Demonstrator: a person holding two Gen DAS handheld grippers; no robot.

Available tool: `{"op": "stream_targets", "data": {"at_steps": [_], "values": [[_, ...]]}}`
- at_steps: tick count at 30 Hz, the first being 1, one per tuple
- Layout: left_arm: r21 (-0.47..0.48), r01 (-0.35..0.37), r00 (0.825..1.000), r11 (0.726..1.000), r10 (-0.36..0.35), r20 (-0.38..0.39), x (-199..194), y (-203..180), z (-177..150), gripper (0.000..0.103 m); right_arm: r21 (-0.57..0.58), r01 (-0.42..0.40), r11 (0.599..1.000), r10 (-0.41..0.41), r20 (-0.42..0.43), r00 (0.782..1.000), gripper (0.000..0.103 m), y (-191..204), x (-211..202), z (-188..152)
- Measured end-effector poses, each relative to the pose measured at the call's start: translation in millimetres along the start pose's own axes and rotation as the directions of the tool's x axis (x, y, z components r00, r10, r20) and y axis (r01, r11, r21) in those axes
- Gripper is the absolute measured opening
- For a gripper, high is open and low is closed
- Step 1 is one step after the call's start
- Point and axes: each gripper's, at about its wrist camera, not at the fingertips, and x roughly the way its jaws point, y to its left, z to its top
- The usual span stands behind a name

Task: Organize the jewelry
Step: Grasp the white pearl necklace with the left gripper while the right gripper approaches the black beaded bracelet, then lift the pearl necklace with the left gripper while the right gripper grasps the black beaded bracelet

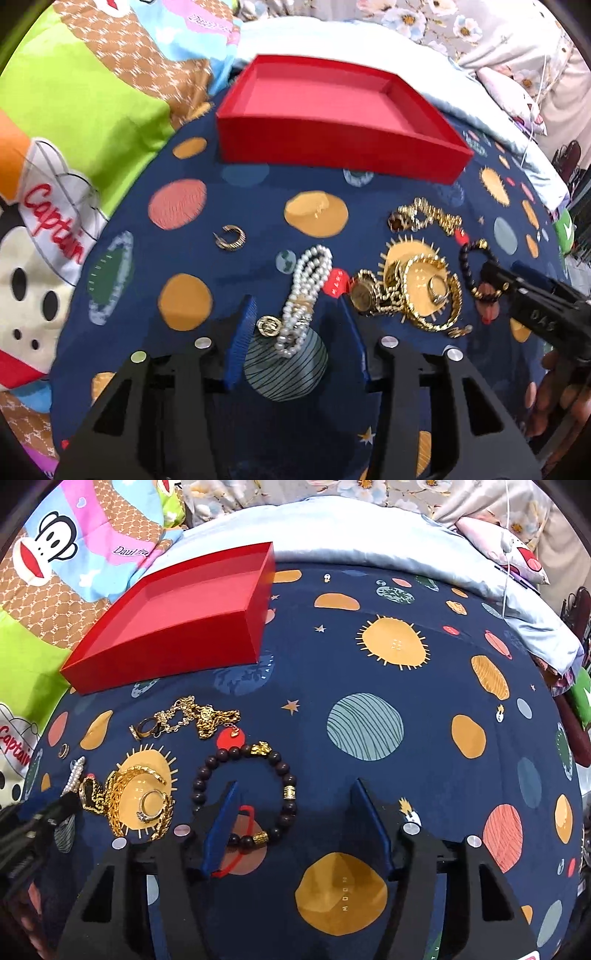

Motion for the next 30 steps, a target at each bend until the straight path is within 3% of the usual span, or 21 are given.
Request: {"op": "stream_targets", "data": {"at_steps": [2, 5, 7, 9, 15, 30], "values": [[0.035, -0.029, 0.999, 0.999, 0.028, 0.022, 1.4, -5.8, -0.9, 0.035, -0.008, 0.003, 1.0, -0.003, 0.003, 1.0, 0.059, 2.3, -0.2, -0.6], [0.056, -0.023, 1.0, 0.998, 0.022, 0.023, 2.4, -9.6, 0.8, 0.015, -0.03, 0.017, 0.999, -0.017, 0.018, 1.0, 0.038, 5.9, -0.7, -0.7], [0.057, -0.004, 1.0, 0.998, 0.003, 0.014, 2.0, -10.4, 1.7, 0.014, -0.039, 0.003, 0.999, -0.002, 0.024, 1.0, 0.018, 7.5, -0.8, 0.2], [0.054, 0.01, 1.0, 0.998, -0.011, 0.011, 0.0, -10.5, 1.4, 0.014, -0.04, -0.01, 0.999, 0.011, 0.022, 1.0, 0.007, 7.3, -0.5, 1.1], [0.028, 0.036, 0.999, 0.999, -0.037, 0.03, -17.9, -8.5, 1.6, 0.014, -0.017, -0.057, 0.998, 0.058, 0.017, 0.998, 0.007, 2.7, -8.3, 0.1], [0.016, 0.09, 0.984, 0.996, -0.091, 0.151, -86.2, -9.3, 24.9, 0.014, -0.056, -0.144, 0.988, 0.152, 0.194, 0.969, 0.007, 13.4, -100.6, 21.3]]}}
